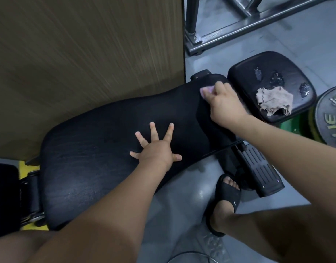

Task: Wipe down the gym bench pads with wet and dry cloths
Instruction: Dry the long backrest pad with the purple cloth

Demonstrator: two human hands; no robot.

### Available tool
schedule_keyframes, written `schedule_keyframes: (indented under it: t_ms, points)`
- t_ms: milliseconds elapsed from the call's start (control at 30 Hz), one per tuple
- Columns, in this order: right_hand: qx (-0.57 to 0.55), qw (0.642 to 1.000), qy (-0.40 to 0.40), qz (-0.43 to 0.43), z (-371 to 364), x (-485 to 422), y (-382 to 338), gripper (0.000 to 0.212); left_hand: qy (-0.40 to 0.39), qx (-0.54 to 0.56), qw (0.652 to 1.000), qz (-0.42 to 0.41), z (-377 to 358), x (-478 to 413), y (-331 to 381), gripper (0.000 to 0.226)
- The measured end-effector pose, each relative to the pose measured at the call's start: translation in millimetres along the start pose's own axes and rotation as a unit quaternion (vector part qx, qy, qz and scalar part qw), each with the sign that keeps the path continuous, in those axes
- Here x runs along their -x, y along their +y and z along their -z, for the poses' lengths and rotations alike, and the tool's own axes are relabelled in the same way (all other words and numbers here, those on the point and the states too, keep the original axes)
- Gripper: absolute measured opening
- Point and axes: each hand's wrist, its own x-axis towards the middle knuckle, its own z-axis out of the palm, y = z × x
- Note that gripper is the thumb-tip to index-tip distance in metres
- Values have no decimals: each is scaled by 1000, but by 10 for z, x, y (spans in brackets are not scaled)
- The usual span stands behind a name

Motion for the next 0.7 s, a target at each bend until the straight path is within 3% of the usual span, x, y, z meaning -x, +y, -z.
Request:
schedule_keyframes:
  t_ms: [67, 200, 300, 467, 700]
  points:
    - [5, 999, 19, 49, 0, -13, 165, 45, 3, 3, 1000, -2, -7, -3, -6, 107]
    - [-5, 995, -13, -97, 66, -387, 344, 39, 2, 4, 1000, -1, -6, 0, -6, 107]
    - [-17, 989, -39, -142, 121, -452, 273, 39, 3, 8, 1000, -6, 6, -3, -9, 107]
    - [33, 988, -31, -150, 180, 39, 215, 49, -3, 10, 1000, -5, 33, -9, 15, 110]
    - [95, 977, 22, -192, 171, 814, 89, 39, 14, 15, 1000, -18, 39, 23, 2, 110]
